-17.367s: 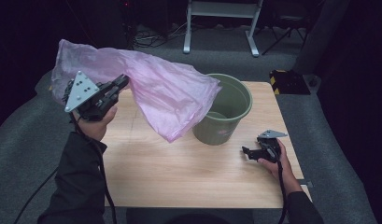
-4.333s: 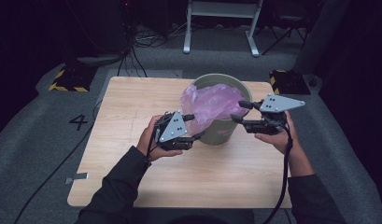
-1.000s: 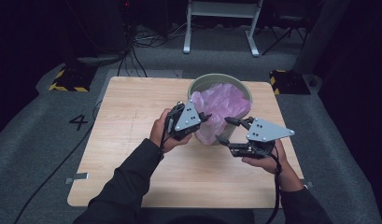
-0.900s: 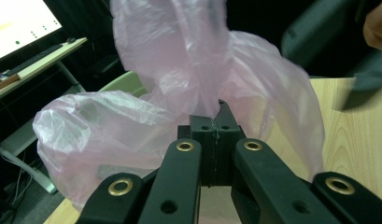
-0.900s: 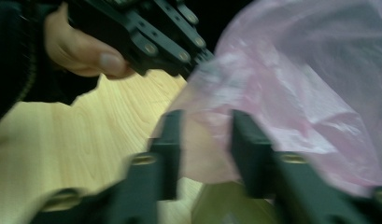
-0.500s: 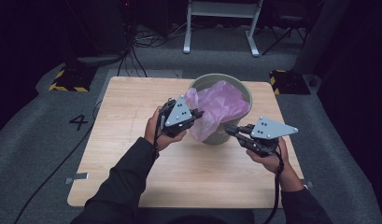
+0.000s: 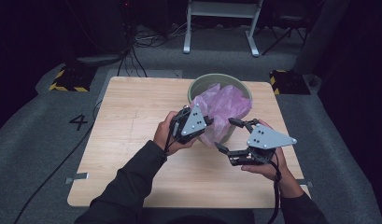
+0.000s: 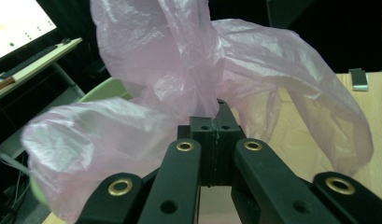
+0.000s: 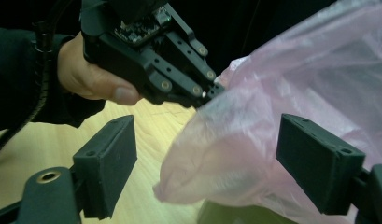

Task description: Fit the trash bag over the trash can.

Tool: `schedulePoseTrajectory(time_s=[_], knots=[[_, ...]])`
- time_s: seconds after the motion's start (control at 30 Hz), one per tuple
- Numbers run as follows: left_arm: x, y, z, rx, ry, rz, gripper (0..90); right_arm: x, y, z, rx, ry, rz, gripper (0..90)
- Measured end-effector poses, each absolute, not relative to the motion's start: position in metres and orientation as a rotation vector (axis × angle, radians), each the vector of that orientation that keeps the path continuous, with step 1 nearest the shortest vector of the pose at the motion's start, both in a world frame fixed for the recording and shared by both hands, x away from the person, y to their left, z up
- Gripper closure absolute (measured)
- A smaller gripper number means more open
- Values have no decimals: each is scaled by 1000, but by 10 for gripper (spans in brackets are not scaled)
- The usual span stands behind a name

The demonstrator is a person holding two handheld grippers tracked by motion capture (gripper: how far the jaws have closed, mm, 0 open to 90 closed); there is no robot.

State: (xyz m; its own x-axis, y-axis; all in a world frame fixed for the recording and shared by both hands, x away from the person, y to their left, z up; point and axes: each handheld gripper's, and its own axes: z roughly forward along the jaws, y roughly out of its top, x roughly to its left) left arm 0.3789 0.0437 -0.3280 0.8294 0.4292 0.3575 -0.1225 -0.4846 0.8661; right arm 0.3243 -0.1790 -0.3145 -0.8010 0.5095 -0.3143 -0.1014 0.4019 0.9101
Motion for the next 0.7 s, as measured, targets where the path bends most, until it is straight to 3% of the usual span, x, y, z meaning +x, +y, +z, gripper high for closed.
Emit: schedulePoseTrajectory(time_s=[0.07, 0.17, 0.23, 0.3, 0.43, 0.7], knots=[[378, 43, -328, 1978, 223, 671, 900, 324, -178, -314, 341, 2105, 1412, 211], [376, 40, -328, 1979, 203, 674, 900, 332, -178, -315, 382, 2106, 1345, 457], [377, 41, -327, 1977, 205, 679, 900, 337, -180, -317, 403, 2127, 1316, 671], [379, 44, -326, 1970, 218, 684, 900, 339, -184, -319, 415, 2122, 1317, 790], [386, 55, -325, 1935, 278, 670, 899, 346, -197, -319, 477, 2099, 1366, 896], [402, 78, -322, 1873, 413, 665, 876, 355, -212, -323, 562, 2086, 1356, 900]])
